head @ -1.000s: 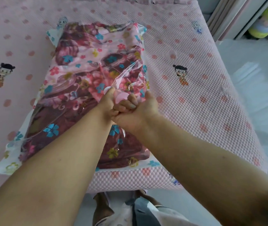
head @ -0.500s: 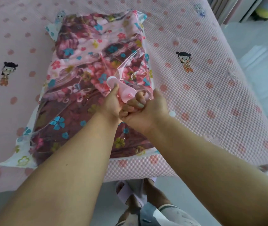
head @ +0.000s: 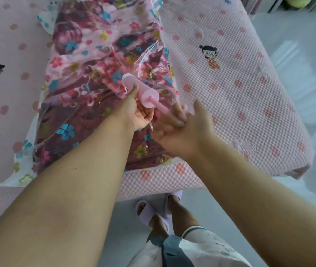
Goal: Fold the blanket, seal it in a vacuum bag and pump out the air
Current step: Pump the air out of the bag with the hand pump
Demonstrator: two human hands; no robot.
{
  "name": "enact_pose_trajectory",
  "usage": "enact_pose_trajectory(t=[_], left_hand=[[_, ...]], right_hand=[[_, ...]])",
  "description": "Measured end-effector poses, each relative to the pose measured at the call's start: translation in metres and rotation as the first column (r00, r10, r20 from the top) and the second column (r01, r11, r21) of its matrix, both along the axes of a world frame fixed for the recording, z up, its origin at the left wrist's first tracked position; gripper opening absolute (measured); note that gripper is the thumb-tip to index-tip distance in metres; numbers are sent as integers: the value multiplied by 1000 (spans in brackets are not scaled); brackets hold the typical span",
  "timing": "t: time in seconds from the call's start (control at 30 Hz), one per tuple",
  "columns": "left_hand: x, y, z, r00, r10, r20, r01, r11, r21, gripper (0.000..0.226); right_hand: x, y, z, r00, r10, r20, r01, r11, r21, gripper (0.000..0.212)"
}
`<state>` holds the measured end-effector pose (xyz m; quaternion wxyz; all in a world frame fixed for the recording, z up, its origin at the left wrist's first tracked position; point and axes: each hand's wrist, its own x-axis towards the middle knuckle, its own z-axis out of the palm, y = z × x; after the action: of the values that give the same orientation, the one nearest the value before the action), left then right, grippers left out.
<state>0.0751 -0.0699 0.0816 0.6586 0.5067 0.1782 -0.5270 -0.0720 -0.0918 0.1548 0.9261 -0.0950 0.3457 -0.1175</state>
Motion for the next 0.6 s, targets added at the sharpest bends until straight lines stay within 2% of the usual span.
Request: enact_pose_trajectory(t=[0.07,0.13,0.23,0.3,0.37,0.47,0.53,0.6], left_hand=[[-1,3,-3,1000,16,-11,-15,999,31,42],[-2,3,-6,998,59,-32,-59,998,13,44],[-4,3,1,998,-33,-52,26,990,-140,61],[-2,4,6,993,-50,-109,23,971,-238,64],[0,3,6,997,-15,-69,1,982,-191,62],[1,6,-2,999,-38,23,39,999,-5,41],[0,9,-2,999,-32,13,32,999,18,36],[-2,8,-2,1000,-4,10,4,1000,2,40]], right_hand=[[-30,14,0,999,1,47,-2,1000,7,73],[-26,14,1,997,-25,68,24,1000,12,74],[29,2,0,995,-63,-72,61,998,-25,67],[57,-6,3,985,-57,-166,41,995,-96,67],[50,-6,0,992,-51,-114,35,990,-136,65],[3,10,-2,1000,-19,-17,19,1000,-15,67],[-19,20,-1,1000,-15,18,15,1000,-20,72],[-4,12,1,999,-33,5,33,999,-28,72]])
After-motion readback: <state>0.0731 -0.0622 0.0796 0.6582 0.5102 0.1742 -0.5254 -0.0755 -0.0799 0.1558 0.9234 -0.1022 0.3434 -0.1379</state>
